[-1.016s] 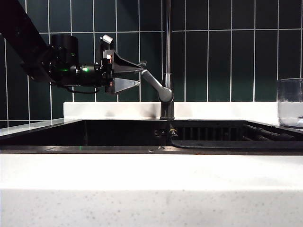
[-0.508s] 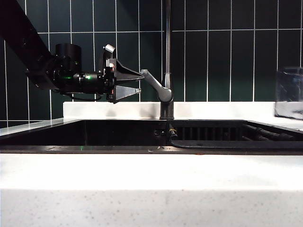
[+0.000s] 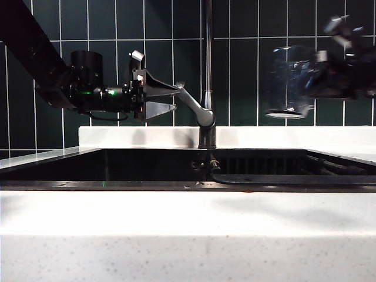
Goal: Pick up the mug next to the sink, go to the faucet to get some water, pour the water into the sink, and finally put the mug back to its place.
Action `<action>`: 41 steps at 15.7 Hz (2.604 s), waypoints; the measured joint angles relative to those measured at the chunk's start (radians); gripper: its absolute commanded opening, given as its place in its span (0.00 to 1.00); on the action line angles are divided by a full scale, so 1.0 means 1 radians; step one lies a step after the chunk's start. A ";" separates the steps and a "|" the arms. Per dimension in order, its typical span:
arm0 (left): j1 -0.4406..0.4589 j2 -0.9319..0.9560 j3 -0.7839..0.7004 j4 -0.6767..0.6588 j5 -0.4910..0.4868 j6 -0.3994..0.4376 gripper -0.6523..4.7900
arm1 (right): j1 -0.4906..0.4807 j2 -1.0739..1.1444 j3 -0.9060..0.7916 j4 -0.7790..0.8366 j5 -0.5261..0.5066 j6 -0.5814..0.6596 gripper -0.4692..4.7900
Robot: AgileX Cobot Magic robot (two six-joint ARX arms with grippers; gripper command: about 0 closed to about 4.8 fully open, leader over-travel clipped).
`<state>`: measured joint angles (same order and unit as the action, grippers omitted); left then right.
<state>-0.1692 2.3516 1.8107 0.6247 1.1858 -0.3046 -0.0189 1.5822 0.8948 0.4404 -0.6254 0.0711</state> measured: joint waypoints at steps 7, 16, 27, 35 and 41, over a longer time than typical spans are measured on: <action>-0.002 0.034 0.075 -0.046 0.004 0.000 0.96 | 0.145 0.002 0.232 -0.344 0.099 -0.047 0.08; -0.015 0.039 0.076 -0.048 0.019 0.036 0.91 | 0.258 0.035 0.384 -0.423 0.076 -0.026 0.08; -0.025 0.039 0.076 -0.005 0.086 0.048 0.91 | 0.314 0.105 0.552 -0.439 0.047 -0.015 0.08; -0.049 0.039 0.103 0.003 0.088 0.068 0.91 | 0.314 0.132 0.632 -0.447 0.047 -0.015 0.08; -0.049 0.039 0.103 -0.001 0.135 0.081 0.86 | 0.314 0.132 0.632 -0.457 0.048 -0.015 0.08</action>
<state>-0.2184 2.3905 1.9137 0.6239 1.3209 -0.2237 0.2955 1.7145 1.5269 -0.0162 -0.5774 0.0563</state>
